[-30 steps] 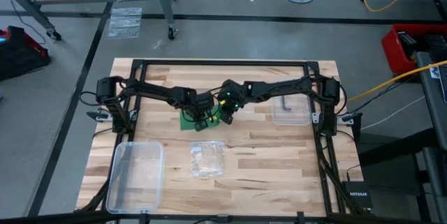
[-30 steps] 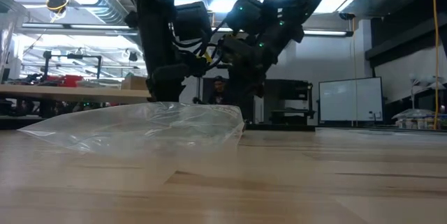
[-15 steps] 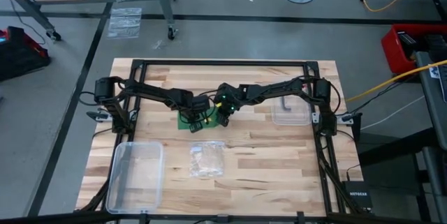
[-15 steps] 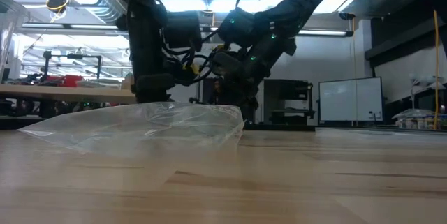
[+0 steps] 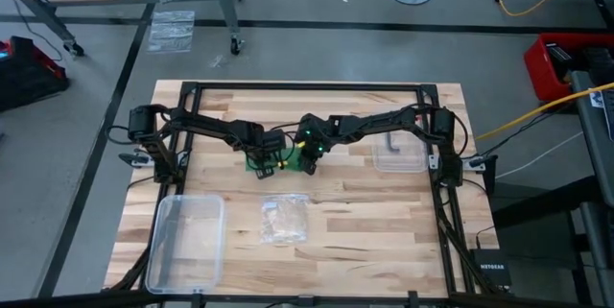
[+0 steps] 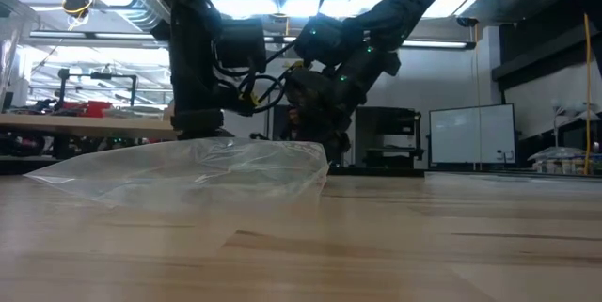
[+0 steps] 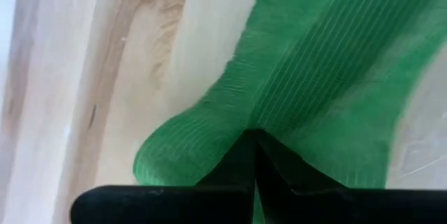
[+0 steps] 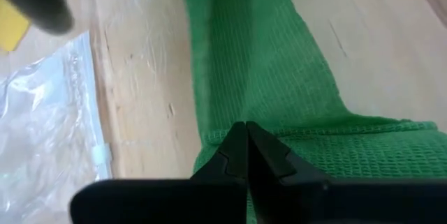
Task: Roll bandage
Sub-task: Roll the bandage
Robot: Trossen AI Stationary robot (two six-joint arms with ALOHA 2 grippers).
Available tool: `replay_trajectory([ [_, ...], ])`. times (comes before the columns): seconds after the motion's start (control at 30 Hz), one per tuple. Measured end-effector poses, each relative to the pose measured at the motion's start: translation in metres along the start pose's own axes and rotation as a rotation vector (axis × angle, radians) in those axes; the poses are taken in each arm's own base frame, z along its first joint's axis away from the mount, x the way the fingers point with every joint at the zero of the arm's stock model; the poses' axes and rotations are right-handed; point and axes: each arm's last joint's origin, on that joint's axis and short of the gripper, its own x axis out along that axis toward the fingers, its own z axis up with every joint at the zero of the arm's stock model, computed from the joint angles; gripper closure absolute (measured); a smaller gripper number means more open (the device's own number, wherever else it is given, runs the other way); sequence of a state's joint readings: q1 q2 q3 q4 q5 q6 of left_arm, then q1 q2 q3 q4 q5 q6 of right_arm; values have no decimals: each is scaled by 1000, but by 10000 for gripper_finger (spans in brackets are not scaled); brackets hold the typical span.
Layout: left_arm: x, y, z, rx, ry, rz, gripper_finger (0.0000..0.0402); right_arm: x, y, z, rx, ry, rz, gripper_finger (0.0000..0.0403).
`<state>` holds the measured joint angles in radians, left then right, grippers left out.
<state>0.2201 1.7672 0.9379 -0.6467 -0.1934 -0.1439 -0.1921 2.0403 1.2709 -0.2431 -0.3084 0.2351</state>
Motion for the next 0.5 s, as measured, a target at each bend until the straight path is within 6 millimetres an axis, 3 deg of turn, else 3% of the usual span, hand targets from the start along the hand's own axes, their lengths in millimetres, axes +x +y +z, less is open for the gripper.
replay_trajectory([
  [0.5, 0, 2, -6, 35, 56, 29, 401, 1, -1, -4, -9, 39, -5, 403],
])
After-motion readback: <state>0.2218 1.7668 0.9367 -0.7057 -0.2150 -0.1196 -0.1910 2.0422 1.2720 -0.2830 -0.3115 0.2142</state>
